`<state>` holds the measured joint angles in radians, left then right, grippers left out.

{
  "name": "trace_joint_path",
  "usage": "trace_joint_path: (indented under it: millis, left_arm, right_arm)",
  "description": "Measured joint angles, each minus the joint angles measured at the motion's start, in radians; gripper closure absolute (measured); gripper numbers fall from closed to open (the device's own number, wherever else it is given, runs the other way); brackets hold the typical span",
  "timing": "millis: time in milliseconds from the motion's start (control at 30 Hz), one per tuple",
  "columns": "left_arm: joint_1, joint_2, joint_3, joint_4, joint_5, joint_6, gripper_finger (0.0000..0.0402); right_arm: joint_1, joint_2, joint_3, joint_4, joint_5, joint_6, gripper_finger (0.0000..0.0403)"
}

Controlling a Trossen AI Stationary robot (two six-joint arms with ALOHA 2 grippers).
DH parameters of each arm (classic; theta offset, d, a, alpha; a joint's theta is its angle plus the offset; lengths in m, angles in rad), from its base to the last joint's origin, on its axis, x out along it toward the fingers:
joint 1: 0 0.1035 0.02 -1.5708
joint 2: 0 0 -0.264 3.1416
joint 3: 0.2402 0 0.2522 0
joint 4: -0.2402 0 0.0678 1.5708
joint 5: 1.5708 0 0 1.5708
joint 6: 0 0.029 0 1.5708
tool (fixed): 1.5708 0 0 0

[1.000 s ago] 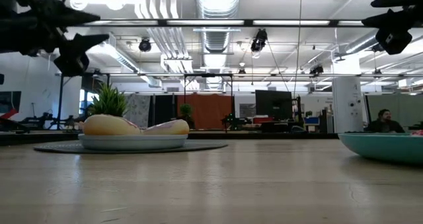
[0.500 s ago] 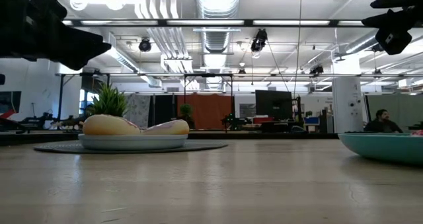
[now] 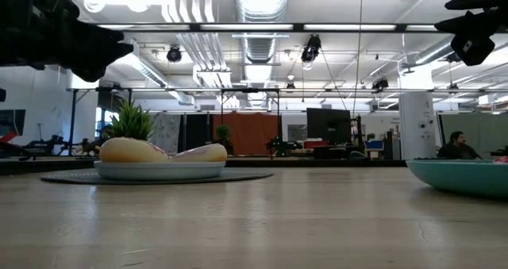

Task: Pick & Place donuts
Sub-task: Return to Home Position

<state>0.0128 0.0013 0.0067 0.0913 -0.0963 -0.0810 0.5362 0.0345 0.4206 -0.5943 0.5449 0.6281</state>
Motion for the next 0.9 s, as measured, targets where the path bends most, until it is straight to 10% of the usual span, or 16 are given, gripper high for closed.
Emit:
trace_joint_path:
  millis: [900]
  left_arm:
    - [0.000, 0.080, 0.000, -0.040, -0.002, -0.006, 0.0255]
  right_arm:
    - [-0.036, -0.032, -0.026, 0.048, -0.029, -0.129, 0.0265]
